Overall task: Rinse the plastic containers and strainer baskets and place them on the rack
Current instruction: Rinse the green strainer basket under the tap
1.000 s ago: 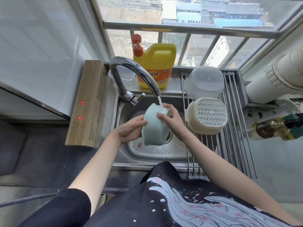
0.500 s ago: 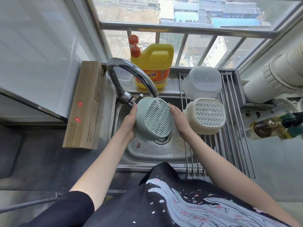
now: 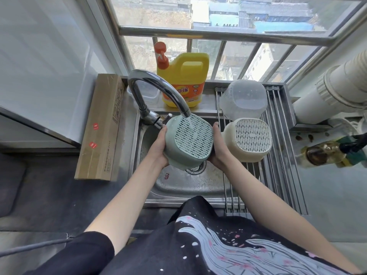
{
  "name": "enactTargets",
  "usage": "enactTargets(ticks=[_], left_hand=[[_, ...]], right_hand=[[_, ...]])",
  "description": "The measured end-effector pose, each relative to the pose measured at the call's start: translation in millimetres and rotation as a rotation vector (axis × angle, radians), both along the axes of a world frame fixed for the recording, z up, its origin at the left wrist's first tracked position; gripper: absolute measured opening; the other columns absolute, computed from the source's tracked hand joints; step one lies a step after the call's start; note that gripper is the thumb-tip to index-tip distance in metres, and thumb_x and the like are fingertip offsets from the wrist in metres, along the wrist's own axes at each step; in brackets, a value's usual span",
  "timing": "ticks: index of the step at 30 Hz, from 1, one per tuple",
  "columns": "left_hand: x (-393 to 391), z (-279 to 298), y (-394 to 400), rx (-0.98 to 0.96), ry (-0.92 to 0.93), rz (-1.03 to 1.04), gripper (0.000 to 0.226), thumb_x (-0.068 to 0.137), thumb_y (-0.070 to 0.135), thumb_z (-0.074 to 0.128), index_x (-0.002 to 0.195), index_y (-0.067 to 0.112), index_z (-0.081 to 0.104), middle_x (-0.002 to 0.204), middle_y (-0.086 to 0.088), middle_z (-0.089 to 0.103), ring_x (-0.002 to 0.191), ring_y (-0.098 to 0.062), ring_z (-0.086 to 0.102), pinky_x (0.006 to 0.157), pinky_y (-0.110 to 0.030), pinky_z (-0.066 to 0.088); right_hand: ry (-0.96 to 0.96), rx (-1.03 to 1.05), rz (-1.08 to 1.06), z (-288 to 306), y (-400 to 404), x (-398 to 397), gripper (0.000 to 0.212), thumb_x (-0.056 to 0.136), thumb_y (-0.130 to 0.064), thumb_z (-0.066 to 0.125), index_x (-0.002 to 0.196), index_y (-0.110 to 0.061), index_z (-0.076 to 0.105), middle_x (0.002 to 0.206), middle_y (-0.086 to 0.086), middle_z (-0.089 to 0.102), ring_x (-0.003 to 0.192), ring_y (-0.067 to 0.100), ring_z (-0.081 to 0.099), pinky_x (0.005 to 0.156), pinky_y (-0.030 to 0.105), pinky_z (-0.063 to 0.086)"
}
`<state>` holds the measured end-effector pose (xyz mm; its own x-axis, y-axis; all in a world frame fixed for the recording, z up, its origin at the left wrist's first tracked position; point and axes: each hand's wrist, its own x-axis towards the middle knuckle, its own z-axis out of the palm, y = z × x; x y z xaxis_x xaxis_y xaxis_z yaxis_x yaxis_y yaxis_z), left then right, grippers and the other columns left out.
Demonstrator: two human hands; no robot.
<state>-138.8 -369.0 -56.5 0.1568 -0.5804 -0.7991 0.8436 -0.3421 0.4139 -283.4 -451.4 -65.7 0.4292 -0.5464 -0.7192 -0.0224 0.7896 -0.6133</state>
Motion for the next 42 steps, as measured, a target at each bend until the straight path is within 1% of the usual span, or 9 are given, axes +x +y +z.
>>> enactTargets(ticks=[6,9,14,17,24,28,32,38,42], left_hand=[[-3.5,-4.7,5.3,0.087,0.187,0.092,0.05,0.09,0.054,0.052,0.098,0.008,0.071,0.1,-0.018,0.073,0.098,-0.034,0.063,0.086,-0.049,0.048],[-9.1,-7.8,5.8,0.089,0.218,0.108,0.04,0.092,0.045,0.054,0.1,0.01,0.069,0.092,-0.018,0.074,0.097,-0.034,0.063,0.087,-0.052,0.05],[-14.3,-16.3,2.1,0.195,0.133,0.083,0.016,0.096,0.019,0.051,0.091,0.01,0.064,0.063,-0.015,0.071,0.054,-0.031,0.069,0.037,-0.048,0.052],[-11.5,-24.4,0.2,0.261,0.08,0.101,0.022,0.098,0.011,0.045,0.081,0.005,0.058,0.051,-0.015,0.066,0.039,-0.027,0.064,0.031,-0.044,0.048],[2.5,-25.0,3.5,0.227,0.113,0.17,0.025,0.098,0.005,0.036,0.091,-0.004,0.058,0.082,-0.024,0.064,0.066,-0.036,0.067,0.053,-0.05,0.055],[8.8,-22.2,8.9,0.214,0.043,0.085,0.021,0.098,0.005,0.036,0.096,-0.003,0.056,0.099,-0.019,0.056,0.083,-0.031,0.059,0.064,-0.044,0.057],[10.8,-14.1,11.6,0.211,-0.051,-0.05,0.019,0.096,0.011,0.037,0.086,0.01,0.053,0.095,-0.005,0.052,0.082,-0.027,0.055,0.079,-0.039,0.051],[6.6,-5.5,11.1,0.192,-0.356,-0.16,0.027,0.084,0.001,0.036,0.076,0.018,0.055,0.08,0.001,0.052,0.075,-0.015,0.05,0.068,-0.027,0.039],[1.7,-12.4,9.7,0.111,-0.6,-0.322,0.017,0.085,0.004,0.043,0.094,0.015,0.051,0.093,-0.004,0.052,0.091,-0.017,0.049,0.085,-0.037,0.044]], right_hand=[[-0.119,0.191,-0.178,-6.1,-3.6,-8.0,0.05,0.098,-0.048,0.042,0.098,-0.005,0.066,0.098,0.012,0.071,0.086,0.023,0.069,0.087,0.037,0.052],[-0.277,0.298,-0.243,0.3,0.4,-8.4,0.054,0.097,-0.05,0.042,0.114,-0.003,0.063,0.113,0.022,0.067,0.107,0.036,0.062,0.102,0.049,0.042],[-0.283,0.331,-0.238,7.9,-5.6,-11.2,0.064,0.084,-0.044,0.062,0.136,-0.008,0.051,0.126,0.017,0.059,0.11,0.033,0.06,0.093,0.048,0.051],[-0.238,0.307,-0.249,11.3,-12.2,-4.0,0.053,0.092,-0.042,0.055,0.131,-0.007,0.053,0.112,0.015,0.065,0.094,0.028,0.066,0.074,0.043,0.059],[-0.279,0.479,-0.435,26.3,-21.5,21.5,0.041,0.103,-0.032,0.037,0.11,0.004,0.056,0.096,0.019,0.069,0.079,0.03,0.069,0.075,0.044,0.056],[-0.235,0.546,-0.575,18.1,-26.8,27.9,0.037,0.104,-0.021,0.036,0.124,0.003,0.054,0.117,0.016,0.065,0.107,0.027,0.065,0.065,0.052,0.054],[-0.262,0.568,-0.702,6.6,-25.3,25.2,0.03,0.103,-0.01,0.034,0.106,0.005,0.06,0.069,0.025,0.067,0.049,0.038,0.066,0.032,0.041,0.049],[-0.206,0.76,-0.843,-2.1,-23.0,14.6,0.03,0.097,-0.011,0.048,0.123,-0.001,0.059,0.108,0.017,0.066,0.088,0.033,0.069,0.027,0.039,0.046],[-0.258,0.862,-0.892,4.0,-16.5,11.6,0.032,0.095,-0.015,0.052,0.119,0.006,0.057,0.12,0.022,0.061,0.089,0.037,0.068,0.027,0.04,0.046]])
